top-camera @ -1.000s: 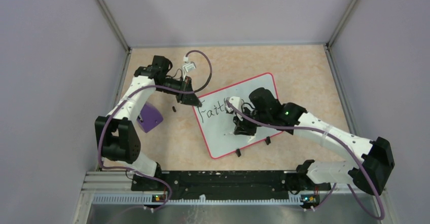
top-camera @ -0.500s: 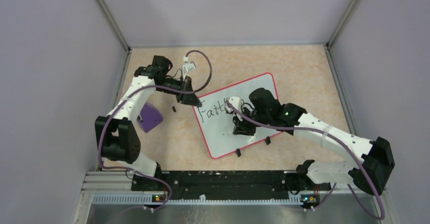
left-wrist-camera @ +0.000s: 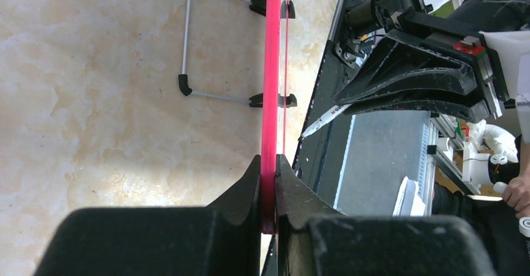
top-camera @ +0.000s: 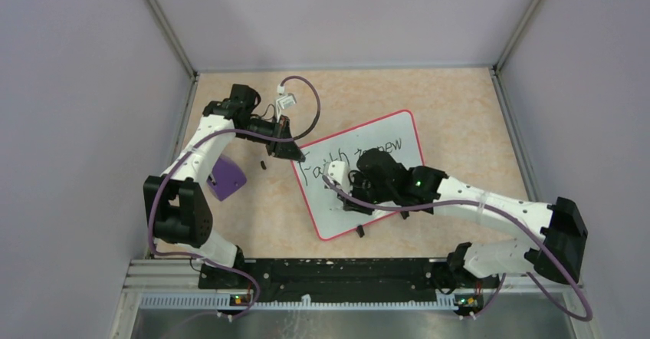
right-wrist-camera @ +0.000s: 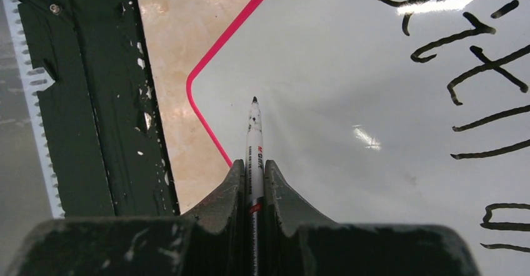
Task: Write a sentence on the whiteboard
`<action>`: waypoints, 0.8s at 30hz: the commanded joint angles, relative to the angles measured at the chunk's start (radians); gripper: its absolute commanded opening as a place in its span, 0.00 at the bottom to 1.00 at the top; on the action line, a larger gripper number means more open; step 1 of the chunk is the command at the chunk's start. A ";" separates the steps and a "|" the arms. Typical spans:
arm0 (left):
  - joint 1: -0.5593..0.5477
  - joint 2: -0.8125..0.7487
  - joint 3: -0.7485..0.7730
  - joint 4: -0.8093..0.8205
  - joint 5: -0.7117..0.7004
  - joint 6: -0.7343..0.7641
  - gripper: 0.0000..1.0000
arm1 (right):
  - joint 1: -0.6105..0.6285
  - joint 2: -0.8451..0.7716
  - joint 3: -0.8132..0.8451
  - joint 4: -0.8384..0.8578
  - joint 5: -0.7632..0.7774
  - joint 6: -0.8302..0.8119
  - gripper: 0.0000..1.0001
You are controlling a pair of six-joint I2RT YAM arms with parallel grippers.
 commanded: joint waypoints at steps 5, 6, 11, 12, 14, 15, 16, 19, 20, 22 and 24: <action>-0.011 0.022 -0.018 0.030 -0.056 0.012 0.00 | 0.042 0.008 0.057 0.045 0.132 -0.008 0.00; -0.011 0.023 -0.018 0.030 -0.056 0.012 0.00 | 0.042 0.011 0.058 0.046 0.143 -0.010 0.00; -0.011 0.026 -0.016 0.029 -0.052 0.014 0.00 | 0.044 0.026 0.066 0.050 0.192 -0.008 0.00; -0.011 0.025 -0.018 0.030 -0.052 0.015 0.00 | 0.044 0.029 0.067 0.050 0.197 -0.009 0.00; -0.011 0.025 -0.020 0.030 -0.052 0.015 0.00 | 0.043 0.036 0.071 0.051 0.202 -0.007 0.00; -0.011 0.025 -0.020 0.030 -0.051 0.015 0.00 | 0.043 0.039 0.074 0.053 0.206 -0.006 0.00; -0.011 0.023 -0.020 0.030 -0.051 0.016 0.00 | 0.043 0.041 0.077 0.055 0.211 -0.005 0.00; -0.011 0.021 -0.020 0.028 -0.051 0.018 0.00 | 0.044 0.046 0.083 0.061 0.208 -0.002 0.00; -0.011 0.020 -0.020 0.027 -0.050 0.018 0.00 | 0.043 0.049 0.087 0.059 0.205 -0.002 0.00; -0.011 0.020 -0.018 0.026 -0.052 0.018 0.00 | 0.045 0.057 0.090 0.058 0.197 -0.003 0.00; -0.011 0.020 -0.017 0.024 -0.054 0.020 0.00 | 0.053 0.066 0.092 0.056 0.192 -0.007 0.00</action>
